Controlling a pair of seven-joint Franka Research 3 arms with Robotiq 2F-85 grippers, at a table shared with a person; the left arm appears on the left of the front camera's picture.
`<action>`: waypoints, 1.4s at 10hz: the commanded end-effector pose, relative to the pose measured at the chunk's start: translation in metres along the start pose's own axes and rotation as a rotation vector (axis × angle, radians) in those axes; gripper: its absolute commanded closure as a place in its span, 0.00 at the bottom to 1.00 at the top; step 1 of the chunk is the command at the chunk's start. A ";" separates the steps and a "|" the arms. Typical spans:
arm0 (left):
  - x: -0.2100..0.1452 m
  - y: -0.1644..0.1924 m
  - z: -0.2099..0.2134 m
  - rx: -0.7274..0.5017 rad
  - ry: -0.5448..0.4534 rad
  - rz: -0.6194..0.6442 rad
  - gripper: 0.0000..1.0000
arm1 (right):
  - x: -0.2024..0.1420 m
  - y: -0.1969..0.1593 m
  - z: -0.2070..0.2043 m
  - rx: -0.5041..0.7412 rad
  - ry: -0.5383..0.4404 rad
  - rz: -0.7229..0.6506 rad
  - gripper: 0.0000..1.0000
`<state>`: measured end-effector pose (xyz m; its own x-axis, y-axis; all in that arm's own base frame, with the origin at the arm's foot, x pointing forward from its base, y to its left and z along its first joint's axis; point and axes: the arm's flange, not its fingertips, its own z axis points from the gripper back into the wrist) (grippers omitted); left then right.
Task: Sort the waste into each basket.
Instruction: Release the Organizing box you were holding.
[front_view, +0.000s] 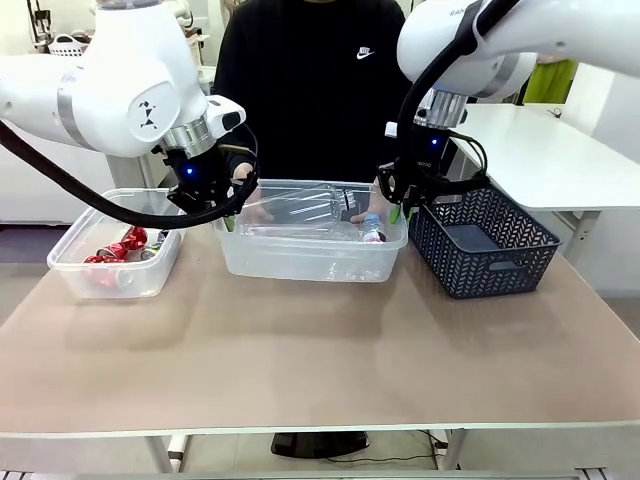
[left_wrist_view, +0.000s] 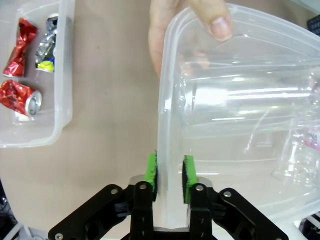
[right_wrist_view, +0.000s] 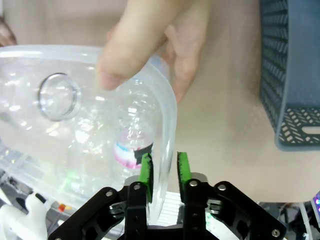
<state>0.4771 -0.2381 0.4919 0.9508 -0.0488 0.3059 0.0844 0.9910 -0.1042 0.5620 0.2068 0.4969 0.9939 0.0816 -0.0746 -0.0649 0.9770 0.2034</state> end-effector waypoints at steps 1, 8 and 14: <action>-0.005 0.002 0.013 0.014 -0.056 0.004 0.00 | -0.021 -0.004 0.011 0.047 -0.111 -0.009 0.00; -0.019 0.037 0.045 -0.241 -0.078 -0.066 0.00 | -0.053 -0.019 0.027 0.136 -0.339 0.036 0.00; -0.014 0.026 0.044 -0.222 -0.094 -0.039 0.00 | -0.047 -0.012 0.031 0.102 -0.313 0.006 0.00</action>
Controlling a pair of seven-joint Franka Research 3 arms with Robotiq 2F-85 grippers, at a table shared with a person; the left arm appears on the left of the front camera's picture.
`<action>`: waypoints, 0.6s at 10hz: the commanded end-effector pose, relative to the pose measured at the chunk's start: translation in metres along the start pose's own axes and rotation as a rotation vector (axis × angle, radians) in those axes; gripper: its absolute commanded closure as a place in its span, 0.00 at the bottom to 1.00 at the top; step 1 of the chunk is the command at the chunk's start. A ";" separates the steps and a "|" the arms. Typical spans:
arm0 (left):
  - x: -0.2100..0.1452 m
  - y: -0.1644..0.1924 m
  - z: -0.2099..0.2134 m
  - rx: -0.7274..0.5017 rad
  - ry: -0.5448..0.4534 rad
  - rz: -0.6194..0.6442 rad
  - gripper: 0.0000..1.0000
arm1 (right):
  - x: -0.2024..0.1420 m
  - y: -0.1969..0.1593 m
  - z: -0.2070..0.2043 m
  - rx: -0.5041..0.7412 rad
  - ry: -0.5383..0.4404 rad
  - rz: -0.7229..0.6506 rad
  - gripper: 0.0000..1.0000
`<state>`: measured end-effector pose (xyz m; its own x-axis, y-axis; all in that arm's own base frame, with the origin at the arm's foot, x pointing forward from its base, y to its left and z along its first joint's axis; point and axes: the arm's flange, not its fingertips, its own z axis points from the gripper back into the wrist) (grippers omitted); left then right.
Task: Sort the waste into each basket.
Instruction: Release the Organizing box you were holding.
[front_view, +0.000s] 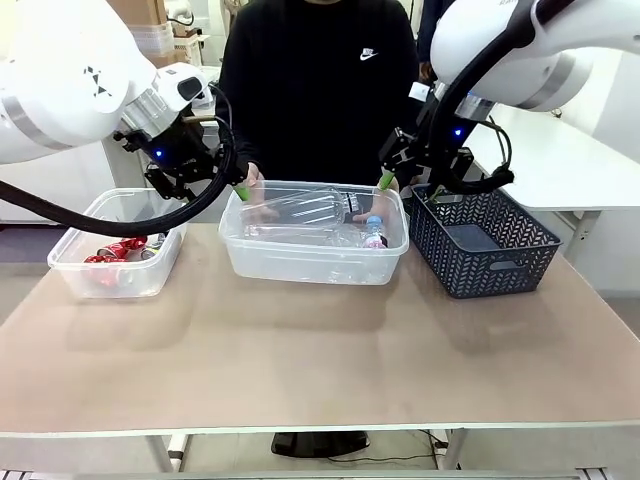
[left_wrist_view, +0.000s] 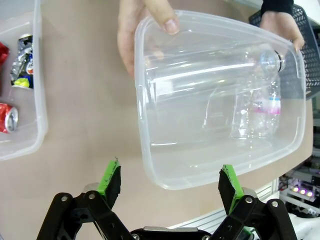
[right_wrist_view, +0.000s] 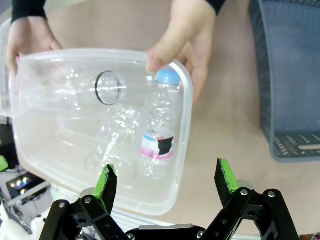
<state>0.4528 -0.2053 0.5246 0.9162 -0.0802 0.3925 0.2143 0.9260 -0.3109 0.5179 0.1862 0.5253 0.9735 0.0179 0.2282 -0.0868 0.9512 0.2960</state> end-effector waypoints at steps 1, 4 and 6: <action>0.001 -0.001 0.002 0.026 -0.013 0.012 0.00 | 0.002 0.000 0.003 0.003 -0.003 -0.011 0.00; 0.001 -0.001 0.001 0.004 -0.002 -0.001 0.00 | -0.017 -0.008 0.022 -0.001 0.090 0.033 0.00; -0.046 0.014 0.061 0.021 0.006 -0.039 0.00 | -0.096 -0.031 0.100 0.069 0.069 0.196 0.00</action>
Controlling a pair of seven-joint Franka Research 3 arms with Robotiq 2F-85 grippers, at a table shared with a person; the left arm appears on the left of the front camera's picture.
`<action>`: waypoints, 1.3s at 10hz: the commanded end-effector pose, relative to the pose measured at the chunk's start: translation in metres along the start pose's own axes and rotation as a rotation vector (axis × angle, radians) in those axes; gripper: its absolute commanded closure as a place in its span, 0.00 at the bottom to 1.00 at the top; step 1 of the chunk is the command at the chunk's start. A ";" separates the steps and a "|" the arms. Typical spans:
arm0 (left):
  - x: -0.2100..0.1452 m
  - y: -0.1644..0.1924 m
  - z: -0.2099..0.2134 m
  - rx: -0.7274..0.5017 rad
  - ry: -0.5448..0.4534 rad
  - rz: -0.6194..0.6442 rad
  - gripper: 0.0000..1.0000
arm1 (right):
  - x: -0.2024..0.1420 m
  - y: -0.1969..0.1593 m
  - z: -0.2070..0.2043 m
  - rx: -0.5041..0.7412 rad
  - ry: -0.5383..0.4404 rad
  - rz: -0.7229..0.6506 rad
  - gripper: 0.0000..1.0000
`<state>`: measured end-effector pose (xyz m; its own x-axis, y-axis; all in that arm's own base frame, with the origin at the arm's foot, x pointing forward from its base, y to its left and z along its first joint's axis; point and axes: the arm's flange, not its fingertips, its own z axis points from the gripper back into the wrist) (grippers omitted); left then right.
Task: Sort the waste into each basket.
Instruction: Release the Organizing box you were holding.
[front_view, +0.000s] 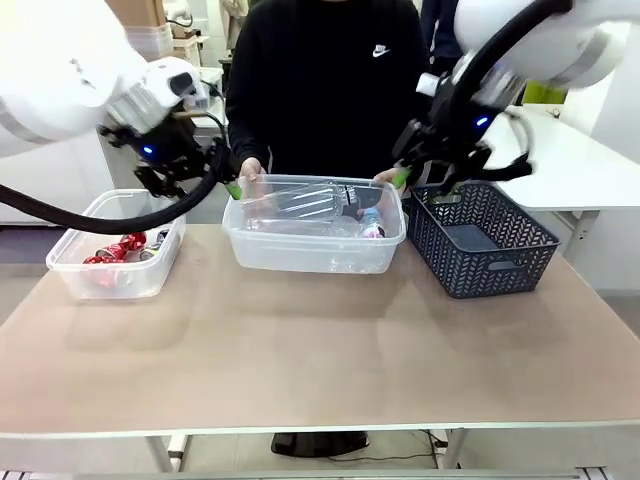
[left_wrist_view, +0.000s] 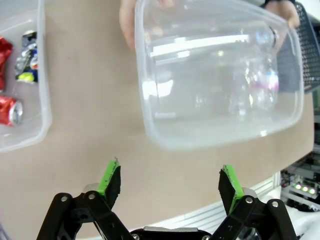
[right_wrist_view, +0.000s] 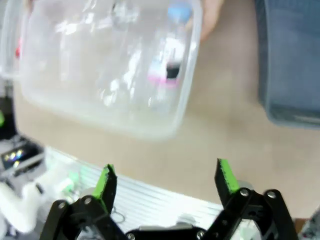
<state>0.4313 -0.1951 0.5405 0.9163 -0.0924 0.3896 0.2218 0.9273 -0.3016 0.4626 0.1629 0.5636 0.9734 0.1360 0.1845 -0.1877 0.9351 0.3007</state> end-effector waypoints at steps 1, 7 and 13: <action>-0.060 0.024 0.060 0.044 -0.016 -0.037 0.00 | -0.096 -0.031 0.070 0.106 0.017 0.187 0.00; -0.105 0.027 0.067 0.089 0.052 -0.116 0.00 | -0.152 -0.045 0.100 0.099 0.023 0.172 0.00; -0.102 0.145 0.095 -1.274 0.053 0.259 0.00 | -0.155 -0.143 0.123 1.092 -0.164 -0.584 0.00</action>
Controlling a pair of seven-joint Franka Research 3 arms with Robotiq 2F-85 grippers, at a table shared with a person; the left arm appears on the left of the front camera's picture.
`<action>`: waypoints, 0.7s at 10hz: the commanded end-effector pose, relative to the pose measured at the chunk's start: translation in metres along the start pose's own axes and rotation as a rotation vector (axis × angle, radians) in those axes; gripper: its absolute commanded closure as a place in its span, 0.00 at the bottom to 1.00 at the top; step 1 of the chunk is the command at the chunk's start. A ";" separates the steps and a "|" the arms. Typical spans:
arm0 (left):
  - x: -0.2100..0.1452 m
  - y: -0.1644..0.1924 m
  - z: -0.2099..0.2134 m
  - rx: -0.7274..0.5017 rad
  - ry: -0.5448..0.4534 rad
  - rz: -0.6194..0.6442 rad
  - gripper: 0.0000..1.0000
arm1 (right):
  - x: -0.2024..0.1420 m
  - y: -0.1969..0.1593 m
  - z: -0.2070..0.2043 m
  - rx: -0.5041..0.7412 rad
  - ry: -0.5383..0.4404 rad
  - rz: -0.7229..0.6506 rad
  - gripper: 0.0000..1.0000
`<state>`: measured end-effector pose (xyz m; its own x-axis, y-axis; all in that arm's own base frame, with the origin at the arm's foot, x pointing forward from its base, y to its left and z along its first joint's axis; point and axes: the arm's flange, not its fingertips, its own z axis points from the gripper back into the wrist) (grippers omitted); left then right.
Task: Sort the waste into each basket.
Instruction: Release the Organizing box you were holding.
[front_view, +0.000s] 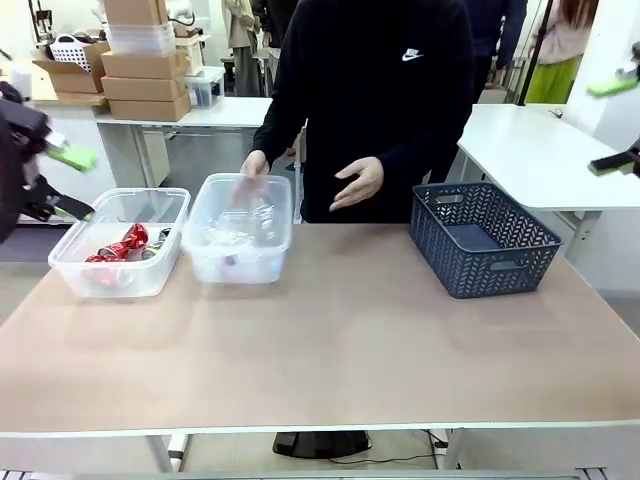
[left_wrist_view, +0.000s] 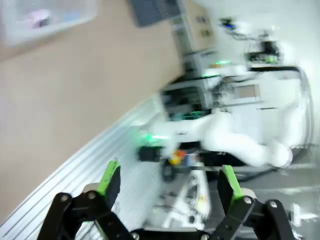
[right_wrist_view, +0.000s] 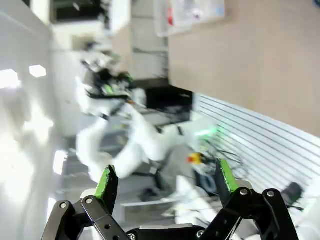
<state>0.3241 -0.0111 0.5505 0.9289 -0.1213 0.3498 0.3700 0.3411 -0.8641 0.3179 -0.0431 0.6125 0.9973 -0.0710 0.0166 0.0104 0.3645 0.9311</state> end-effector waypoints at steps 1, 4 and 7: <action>0.016 0.021 -0.009 -0.454 -0.158 0.265 0.00 | -0.007 0.013 -0.015 -0.116 0.054 0.106 0.00; 0.000 0.000 0.000 0.000 0.000 0.000 0.00 | -0.007 0.013 -0.015 -0.116 0.054 0.106 0.00; 0.000 0.000 0.000 0.000 0.000 0.000 0.00 | -0.007 0.013 -0.015 -0.116 0.054 0.106 0.00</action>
<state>0.3256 -0.0148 0.5507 0.9399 -0.0997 0.3265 0.3402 0.3530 -0.8716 0.3126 -0.0171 0.6203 0.9978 0.0010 0.0670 -0.0599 0.4617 0.8850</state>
